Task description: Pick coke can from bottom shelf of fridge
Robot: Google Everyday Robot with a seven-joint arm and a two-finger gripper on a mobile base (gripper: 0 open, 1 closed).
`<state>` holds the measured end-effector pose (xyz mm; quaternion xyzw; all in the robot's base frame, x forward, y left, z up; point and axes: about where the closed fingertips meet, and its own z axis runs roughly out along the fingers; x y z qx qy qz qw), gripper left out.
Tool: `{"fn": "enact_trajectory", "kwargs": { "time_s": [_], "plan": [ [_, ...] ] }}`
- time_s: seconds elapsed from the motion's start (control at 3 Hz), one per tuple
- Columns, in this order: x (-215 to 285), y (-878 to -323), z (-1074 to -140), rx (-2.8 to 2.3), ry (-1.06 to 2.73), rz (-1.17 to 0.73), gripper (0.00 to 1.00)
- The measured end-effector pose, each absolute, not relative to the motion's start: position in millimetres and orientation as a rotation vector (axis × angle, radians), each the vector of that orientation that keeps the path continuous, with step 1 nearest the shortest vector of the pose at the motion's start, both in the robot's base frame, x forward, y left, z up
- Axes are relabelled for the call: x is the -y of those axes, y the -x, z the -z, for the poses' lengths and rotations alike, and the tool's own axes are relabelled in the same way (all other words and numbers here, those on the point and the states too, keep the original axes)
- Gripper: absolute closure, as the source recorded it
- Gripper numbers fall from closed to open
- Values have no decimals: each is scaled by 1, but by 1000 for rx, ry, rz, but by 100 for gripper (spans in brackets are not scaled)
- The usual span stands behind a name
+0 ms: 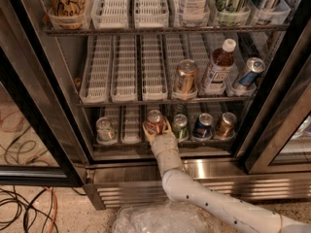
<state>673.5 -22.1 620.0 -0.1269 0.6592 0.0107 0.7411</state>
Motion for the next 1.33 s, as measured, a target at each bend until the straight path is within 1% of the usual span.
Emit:
{"fn": "enact_trajectory", "kwargs": {
  "time_s": [0.67,1.0,1.33],
  "plan": [
    [24,-663,-652,-1417,306,-37,100],
    [24,-639,-657,-1452,354,-65,100],
    [22,-604,-659,-1508,403,-118,100]
  ]
}}
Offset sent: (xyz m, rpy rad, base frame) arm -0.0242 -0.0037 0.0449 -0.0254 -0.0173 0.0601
